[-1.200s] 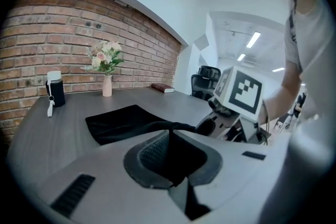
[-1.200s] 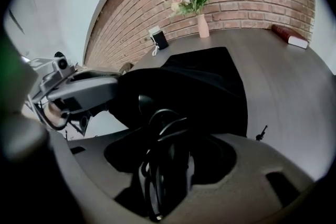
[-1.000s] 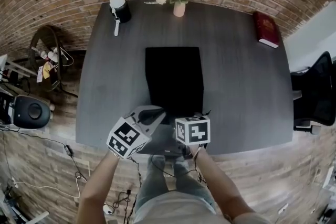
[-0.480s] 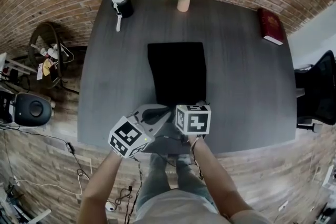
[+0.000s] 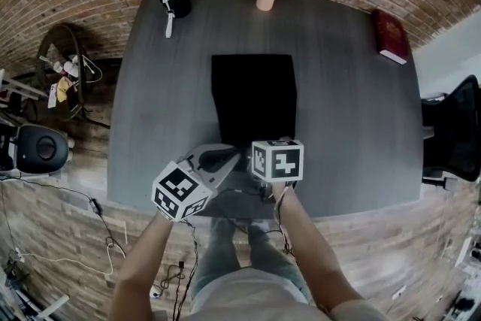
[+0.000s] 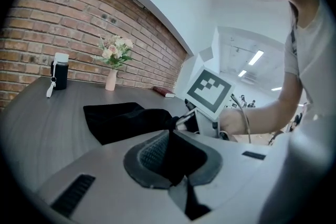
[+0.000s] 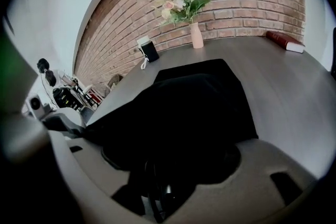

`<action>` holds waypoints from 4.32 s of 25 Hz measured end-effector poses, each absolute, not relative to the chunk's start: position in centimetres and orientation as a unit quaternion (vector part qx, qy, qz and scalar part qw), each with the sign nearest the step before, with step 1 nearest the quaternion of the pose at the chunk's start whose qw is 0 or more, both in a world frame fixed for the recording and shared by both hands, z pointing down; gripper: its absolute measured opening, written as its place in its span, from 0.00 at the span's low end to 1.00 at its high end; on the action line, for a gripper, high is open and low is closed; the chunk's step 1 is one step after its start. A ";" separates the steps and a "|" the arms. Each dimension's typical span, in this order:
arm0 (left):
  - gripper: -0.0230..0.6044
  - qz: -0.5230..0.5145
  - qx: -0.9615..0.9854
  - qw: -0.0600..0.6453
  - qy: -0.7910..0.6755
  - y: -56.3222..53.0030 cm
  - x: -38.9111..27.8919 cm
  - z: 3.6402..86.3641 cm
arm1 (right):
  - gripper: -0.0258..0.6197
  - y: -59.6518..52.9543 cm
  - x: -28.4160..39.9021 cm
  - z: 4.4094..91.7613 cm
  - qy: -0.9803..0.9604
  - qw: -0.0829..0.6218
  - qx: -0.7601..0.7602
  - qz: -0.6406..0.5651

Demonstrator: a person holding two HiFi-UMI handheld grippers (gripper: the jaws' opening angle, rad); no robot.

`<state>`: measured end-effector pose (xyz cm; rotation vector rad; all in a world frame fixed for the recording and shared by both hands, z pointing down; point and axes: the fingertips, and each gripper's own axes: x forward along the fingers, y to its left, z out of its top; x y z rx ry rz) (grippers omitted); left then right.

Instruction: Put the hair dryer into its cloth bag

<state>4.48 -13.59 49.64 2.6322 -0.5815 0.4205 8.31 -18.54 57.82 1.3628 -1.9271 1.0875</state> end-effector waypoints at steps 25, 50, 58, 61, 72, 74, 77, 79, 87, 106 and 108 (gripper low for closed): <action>0.07 0.132 0.939 0.227 -0.221 -13.3 3.2 50.8 | 0.30 -10.9 9.3 59.3 -0.712 0.343 0.478 0.383; 0.07 0.123 0.940 0.243 -0.206 -13.2 3.5 50.2 | 0.28 -18.8 8.4 57.5 -0.720 0.233 0.525 0.389; 0.07 0.132 0.937 0.248 -0.208 -13.1 3.2 51.1 | 0.29 -18.4 8.2 59.3 -0.721 0.251 0.513 0.392; 0.07 0.133 0.936 0.248 -0.211 -13.1 3.0 51.3 | 0.31 -18.4 8.2 59.3 -0.725 0.253 0.510 0.387; 0.07 0.144 0.933 0.244 -0.222 -13.2 2.8 51.9 | 0.45 -16.0 9.4 57.3 -0.737 0.256 0.500 0.375; 0.07 0.151 0.932 0.240 -0.227 -13.2 2.8 52.1 | 0.46 -15.3 9.6 56.8 -0.739 0.255 0.498 0.375; 0.07 0.167 0.929 0.235 -0.232 -13.0 2.8 52.5 | 0.47 -14.0 10.1 56.4 -0.739 0.255 0.494 0.380; 0.07 0.180 0.926 0.236 -0.234 -12.7 2.8 53.0 | 0.47 -13.1 10.5 56.3 -0.737 0.255 0.493 0.385; 0.07 0.215 0.908 0.255 -0.255 -12.2 2.4 55.3 | 0.47 -10.2 12.8 55.9 -0.728 0.250 0.498 0.398; 0.21 0.104 0.868 0.240 -0.423 -9.8 -0.1 47.8 | 0.45 -7.8 19.6 49.4 -0.744 0.185 0.537 0.353; 0.21 0.070 0.857 0.219 -0.462 -9.6 -0.7 45.1 | 0.43 -8.1 20.7 47.3 -0.751 0.163 0.547 0.331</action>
